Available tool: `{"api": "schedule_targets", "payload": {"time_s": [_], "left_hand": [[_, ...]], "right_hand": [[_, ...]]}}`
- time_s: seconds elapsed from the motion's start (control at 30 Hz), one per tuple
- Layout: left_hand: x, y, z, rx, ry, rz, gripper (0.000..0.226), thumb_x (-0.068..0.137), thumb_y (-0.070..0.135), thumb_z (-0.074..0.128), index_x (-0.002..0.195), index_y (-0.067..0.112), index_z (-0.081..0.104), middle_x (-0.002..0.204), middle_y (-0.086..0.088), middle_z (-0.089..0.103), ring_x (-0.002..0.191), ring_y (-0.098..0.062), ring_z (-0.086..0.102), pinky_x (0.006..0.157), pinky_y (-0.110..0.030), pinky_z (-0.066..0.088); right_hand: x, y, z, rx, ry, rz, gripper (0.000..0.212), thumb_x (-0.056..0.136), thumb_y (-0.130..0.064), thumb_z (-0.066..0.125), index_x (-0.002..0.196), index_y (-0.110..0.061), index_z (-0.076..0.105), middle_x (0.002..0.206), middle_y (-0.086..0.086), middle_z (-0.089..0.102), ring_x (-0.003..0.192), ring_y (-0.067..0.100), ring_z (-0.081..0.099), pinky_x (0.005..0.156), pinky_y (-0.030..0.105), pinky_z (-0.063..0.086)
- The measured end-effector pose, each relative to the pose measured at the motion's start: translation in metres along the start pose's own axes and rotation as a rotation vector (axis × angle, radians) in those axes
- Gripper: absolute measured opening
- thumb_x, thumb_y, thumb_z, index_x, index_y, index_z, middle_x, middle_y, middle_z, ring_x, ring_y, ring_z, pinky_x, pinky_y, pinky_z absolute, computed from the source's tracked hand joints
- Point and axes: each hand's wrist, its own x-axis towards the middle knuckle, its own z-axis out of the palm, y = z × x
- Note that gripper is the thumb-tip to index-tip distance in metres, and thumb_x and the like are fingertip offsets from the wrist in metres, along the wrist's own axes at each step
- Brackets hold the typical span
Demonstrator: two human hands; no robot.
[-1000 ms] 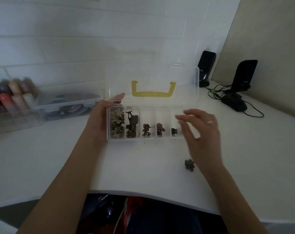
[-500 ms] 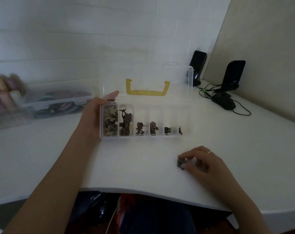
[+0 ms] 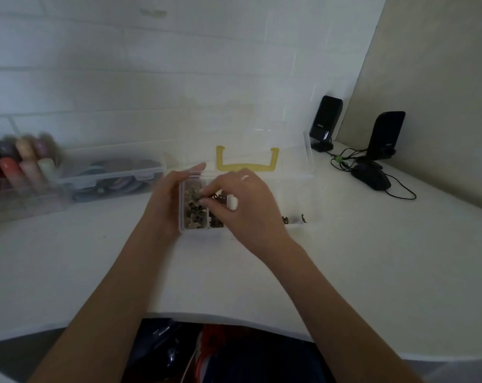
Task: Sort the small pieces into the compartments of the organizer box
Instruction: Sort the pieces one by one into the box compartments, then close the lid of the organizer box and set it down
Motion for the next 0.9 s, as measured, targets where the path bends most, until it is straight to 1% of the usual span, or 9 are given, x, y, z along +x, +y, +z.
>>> {"api": "schedule_targets", "payload": {"time_s": [0.13,0.2,0.27,0.43,0.5,0.6,0.73,0.83,0.9], "left_hand": [[0.001,0.002,0.002,-0.137,-0.029,-0.048,0.053,0.04,0.029,0.085,0.09,0.014,0.075,0.079,-0.012,0.064,0.055,-0.019,0.063,0.05,-0.022,0.051],[0.001,0.002,0.004,-0.115,-0.046,-0.053,0.05,0.035,0.03,0.087,0.081,0.013,0.076,0.079,-0.011,0.067,0.058,-0.02,0.064,0.053,-0.023,0.053],[0.001,0.001,0.007,-0.087,-0.059,-0.057,0.032,0.052,0.029,0.078,0.08,0.014,0.076,0.087,-0.011,0.066,0.067,-0.022,0.066,0.061,-0.028,0.053],[0.013,-0.005,-0.006,-0.024,0.168,0.047,0.038,0.075,0.029,0.063,0.112,0.022,0.071,0.114,-0.008,0.065,0.097,-0.027,0.067,0.083,-0.043,0.055],[0.017,-0.005,-0.01,0.005,0.154,0.112,0.043,0.079,0.036,0.066,0.122,0.031,0.066,0.134,-0.008,0.056,0.121,-0.03,0.055,0.103,-0.055,0.041],[0.021,-0.004,-0.012,0.016,0.146,0.188,0.052,0.071,0.031,0.073,0.121,0.035,0.065,0.141,-0.001,0.052,0.131,-0.025,0.047,0.111,-0.051,0.031],[0.024,-0.009,-0.014,-0.046,0.231,0.24,0.027,0.082,0.008,0.056,0.1,0.024,0.07,0.112,0.007,0.067,0.111,-0.017,0.06,0.1,-0.038,0.045],[0.017,-0.008,-0.011,-0.35,0.157,0.259,0.027,0.063,0.021,0.046,0.064,0.009,0.071,0.08,-0.008,0.069,0.075,-0.024,0.068,0.075,-0.031,0.055],[0.017,-0.005,-0.011,-0.331,0.184,0.261,0.029,0.054,0.03,0.051,0.056,0.008,0.069,0.085,-0.012,0.072,0.08,-0.028,0.067,0.079,-0.031,0.05]], "right_hand": [[0.01,0.024,0.037,-0.275,-0.092,-0.055,0.021,0.083,-0.034,0.058,0.083,-0.02,0.074,0.099,-0.002,0.069,0.094,0.025,0.054,0.076,0.036,0.031],[0.009,0.032,0.033,-0.293,-0.079,-0.094,0.03,0.087,-0.039,0.047,0.094,-0.026,0.073,0.114,-0.003,0.063,0.101,0.021,0.05,0.08,0.033,0.031],[0.011,0.041,0.018,-0.162,-0.009,-0.043,0.033,0.09,-0.039,0.043,0.111,-0.029,0.066,0.122,-0.003,0.059,0.106,0.016,0.049,0.088,0.03,0.033],[0.01,0.093,-0.029,-0.154,0.444,0.435,0.033,0.096,-0.034,0.037,0.119,-0.025,0.059,0.122,-0.001,0.061,0.111,0.019,0.055,0.097,0.045,0.041],[0.003,0.114,-0.036,-0.038,0.419,0.716,0.042,0.097,-0.041,0.034,0.127,-0.02,0.052,0.131,0.003,0.055,0.118,0.022,0.051,0.103,0.043,0.037],[-0.005,0.121,-0.033,0.243,0.371,0.802,0.058,0.088,-0.058,0.032,0.125,-0.02,0.054,0.128,0.001,0.057,0.118,0.019,0.053,0.104,0.045,0.038],[-0.006,0.114,-0.036,0.63,0.54,0.908,0.04,0.095,-0.05,0.034,0.113,-0.025,0.06,0.12,-0.002,0.061,0.115,0.019,0.056,0.103,0.045,0.039],[-0.009,0.113,-0.042,0.849,0.517,0.997,0.055,0.095,-0.055,0.027,0.123,-0.017,0.056,0.114,-0.002,0.063,0.113,0.017,0.055,0.1,0.04,0.039],[-0.01,0.112,-0.043,0.995,0.561,1.0,0.06,0.091,-0.061,0.029,0.121,-0.018,0.058,0.1,-0.001,0.064,0.105,0.018,0.058,0.09,0.036,0.044]]}}
